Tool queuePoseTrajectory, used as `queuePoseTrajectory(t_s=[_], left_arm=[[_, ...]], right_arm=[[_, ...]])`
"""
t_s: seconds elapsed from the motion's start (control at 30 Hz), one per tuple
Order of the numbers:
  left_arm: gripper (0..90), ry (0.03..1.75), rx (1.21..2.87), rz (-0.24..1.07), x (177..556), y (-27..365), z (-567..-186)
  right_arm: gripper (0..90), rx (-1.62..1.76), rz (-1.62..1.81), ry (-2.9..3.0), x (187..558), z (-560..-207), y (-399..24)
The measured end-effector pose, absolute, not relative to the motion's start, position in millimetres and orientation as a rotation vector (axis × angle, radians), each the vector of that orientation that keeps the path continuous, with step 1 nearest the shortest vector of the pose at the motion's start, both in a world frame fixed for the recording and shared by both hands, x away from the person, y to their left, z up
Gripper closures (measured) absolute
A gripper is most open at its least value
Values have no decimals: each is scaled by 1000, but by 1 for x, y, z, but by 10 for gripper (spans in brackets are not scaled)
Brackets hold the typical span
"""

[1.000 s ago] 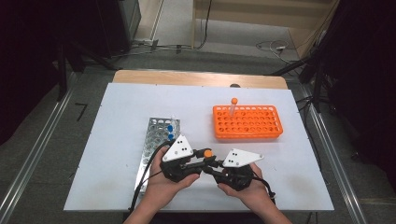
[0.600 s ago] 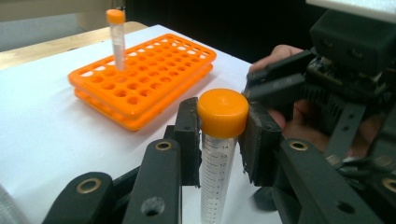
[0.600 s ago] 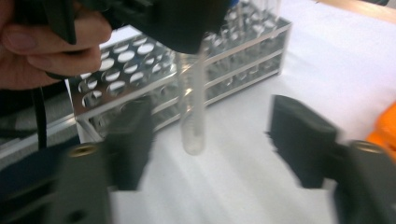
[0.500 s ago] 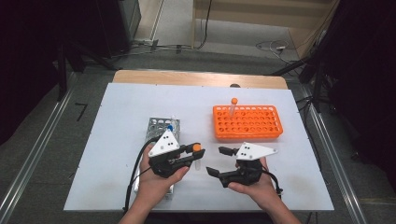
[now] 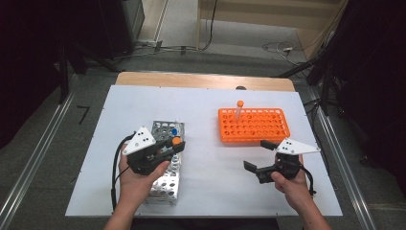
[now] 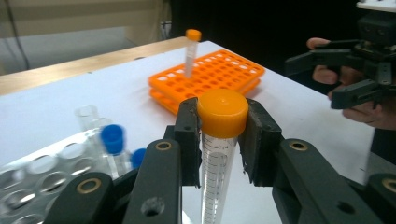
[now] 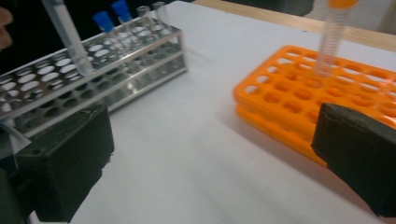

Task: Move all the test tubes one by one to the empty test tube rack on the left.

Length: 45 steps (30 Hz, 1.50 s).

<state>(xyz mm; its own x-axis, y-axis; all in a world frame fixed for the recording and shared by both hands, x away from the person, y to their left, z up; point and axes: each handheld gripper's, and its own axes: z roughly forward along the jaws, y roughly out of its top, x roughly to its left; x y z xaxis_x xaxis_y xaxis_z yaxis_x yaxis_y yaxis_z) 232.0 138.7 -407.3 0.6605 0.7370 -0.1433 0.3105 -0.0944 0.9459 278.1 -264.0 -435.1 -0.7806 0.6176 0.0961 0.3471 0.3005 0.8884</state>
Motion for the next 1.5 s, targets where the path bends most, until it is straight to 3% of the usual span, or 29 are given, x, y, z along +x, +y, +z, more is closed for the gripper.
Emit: queuePoseTrajectory(t_s=[0.27, 0.6, 0.9, 1.27, 1.5], left_arm=[[711, 907, 1639, 509, 236, 152, -408], [711, 913, 1654, 602, 238, 140, -416], [709, 946, 1738, 587, 242, 136, -431], [700, 996, 1709, 571, 243, 139, -431], [632, 1016, 1753, 564, 250, 132, -434]], right_arm=[[0, 962, 1465, 2240, 287, -436, -291], [0, 973, 1435, 2229, 290, -440, -294], [0, 967, 1420, 2232, 288, -441, -291], [0, 989, 1431, 2215, 290, -442, -295], [0, 991, 1436, 2208, 291, -442, -295]])
